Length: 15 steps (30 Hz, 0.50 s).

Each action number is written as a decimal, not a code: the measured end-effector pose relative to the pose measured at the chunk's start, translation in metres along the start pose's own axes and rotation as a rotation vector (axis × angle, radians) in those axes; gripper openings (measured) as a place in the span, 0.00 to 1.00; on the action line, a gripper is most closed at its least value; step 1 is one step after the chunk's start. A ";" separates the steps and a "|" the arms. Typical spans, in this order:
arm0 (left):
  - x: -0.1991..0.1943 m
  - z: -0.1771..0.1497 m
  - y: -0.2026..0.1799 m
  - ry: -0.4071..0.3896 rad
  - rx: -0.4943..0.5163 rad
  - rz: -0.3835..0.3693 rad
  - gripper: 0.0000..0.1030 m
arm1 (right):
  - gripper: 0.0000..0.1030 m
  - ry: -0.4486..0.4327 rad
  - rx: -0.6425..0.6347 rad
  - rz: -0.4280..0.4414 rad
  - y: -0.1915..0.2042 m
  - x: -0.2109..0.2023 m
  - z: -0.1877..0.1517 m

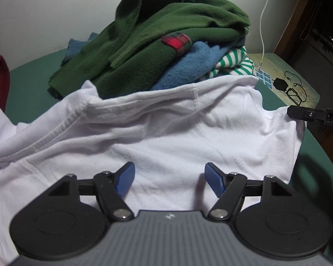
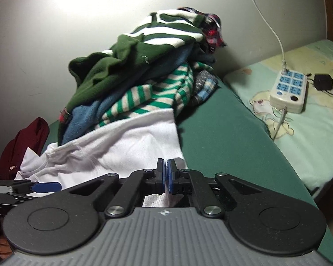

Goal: Fold clothes

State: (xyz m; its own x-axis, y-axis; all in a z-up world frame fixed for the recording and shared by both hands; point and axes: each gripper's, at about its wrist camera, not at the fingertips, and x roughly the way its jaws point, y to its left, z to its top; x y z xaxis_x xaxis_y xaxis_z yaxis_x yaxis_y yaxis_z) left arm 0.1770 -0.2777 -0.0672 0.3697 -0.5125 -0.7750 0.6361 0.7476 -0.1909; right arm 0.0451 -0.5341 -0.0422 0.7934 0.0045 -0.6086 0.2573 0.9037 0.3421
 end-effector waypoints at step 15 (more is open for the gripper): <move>-0.085 -0.003 0.077 -0.056 -0.101 -0.029 0.79 | 0.03 -0.029 -0.871 0.221 0.184 -0.002 -0.076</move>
State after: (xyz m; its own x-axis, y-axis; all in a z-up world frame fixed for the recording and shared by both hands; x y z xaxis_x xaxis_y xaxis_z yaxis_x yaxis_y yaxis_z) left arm 0.1925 -0.1759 -0.0178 0.3917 -0.5551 -0.7338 0.5767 0.7695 -0.2743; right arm 0.0488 -0.3353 -0.0327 0.7918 0.2169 -0.5711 -0.4032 0.8878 -0.2219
